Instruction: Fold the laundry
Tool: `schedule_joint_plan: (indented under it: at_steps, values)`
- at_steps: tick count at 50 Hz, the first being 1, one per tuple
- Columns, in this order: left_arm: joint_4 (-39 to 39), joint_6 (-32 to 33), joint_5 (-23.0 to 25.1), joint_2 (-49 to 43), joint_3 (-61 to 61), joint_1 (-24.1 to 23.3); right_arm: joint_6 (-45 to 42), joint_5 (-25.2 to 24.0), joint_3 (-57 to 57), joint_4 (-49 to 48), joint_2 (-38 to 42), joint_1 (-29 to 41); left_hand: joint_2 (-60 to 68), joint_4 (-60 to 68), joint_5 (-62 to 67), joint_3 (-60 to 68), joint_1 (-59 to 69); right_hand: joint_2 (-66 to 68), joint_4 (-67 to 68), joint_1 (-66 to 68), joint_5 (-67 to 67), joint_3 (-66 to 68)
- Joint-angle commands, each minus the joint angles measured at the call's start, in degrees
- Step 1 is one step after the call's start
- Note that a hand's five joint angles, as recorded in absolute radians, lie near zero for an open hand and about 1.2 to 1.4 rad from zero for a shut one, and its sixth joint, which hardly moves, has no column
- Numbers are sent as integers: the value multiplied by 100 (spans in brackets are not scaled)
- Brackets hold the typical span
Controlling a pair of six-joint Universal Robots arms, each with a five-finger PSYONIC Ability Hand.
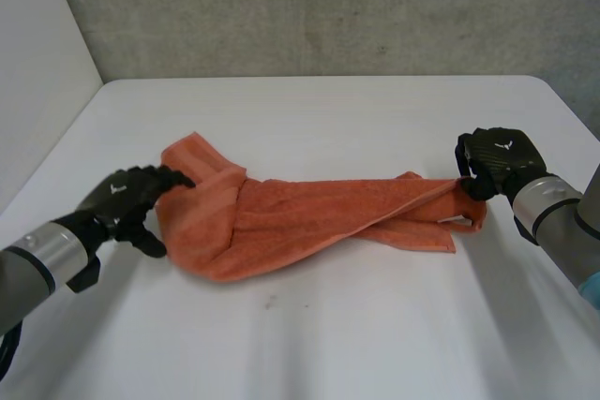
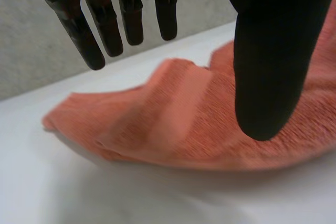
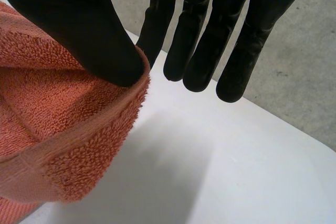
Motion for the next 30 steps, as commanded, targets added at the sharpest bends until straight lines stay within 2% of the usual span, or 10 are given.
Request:
schedule_joint_plan:
  at_steps: [1,8,14,16,17,19,21,22,24,30]
  values:
    - [36,354,31,-436,-106,-76,10,9,4,-1,-5,10,964,978,970,980,953,1244,1169,2387,1362,1229]
    - [36,1100,31,-717,-115,-269,10,-8,4,8,-5,10,1015,1029,1021,1030,1003,1244,1169,2387,1362,1229]
    - [89,1180,22,-814,-88,-295,1,-26,4,17,-5,18,1065,1079,1071,1081,1054,1244,1169,2387,1362,1229]
    - [211,1171,-4,-902,-27,-322,1,-26,4,17,-5,18,2001,2015,2007,2017,1990,1244,1169,2387,1362,1229]
    - [212,1171,-4,-902,-27,-322,1,-26,4,17,-5,27,2007,2021,2013,2023,1996,1244,1169,2387,1362,1229]
    - [509,1145,-4,-998,8,-383,1,-26,12,17,-5,27,3362,3376,3368,3377,3350,1244,1169,2387,1362,1229]
    - [702,1127,-39,-1034,34,-444,1,-26,21,17,-5,27,4169,4183,4175,4185,4158,1244,1169,2387,1362,1229]
    - [704,1127,-39,-1034,35,-445,-7,-9,21,17,-14,27,4177,4191,4183,4193,4166,1244,1169,2387,1362,1229]
    - [1054,1127,-118,-1043,35,-585,-8,0,21,17,-22,27,5834,5848,5840,5850,5823,1244,1169,2387,1362,1229]
    - [1486,1109,-611,-849,43,-709,19,9,13,26,-93,-8,5840,5854,5846,5856,5829,1244,1169,2387,1362,1229]
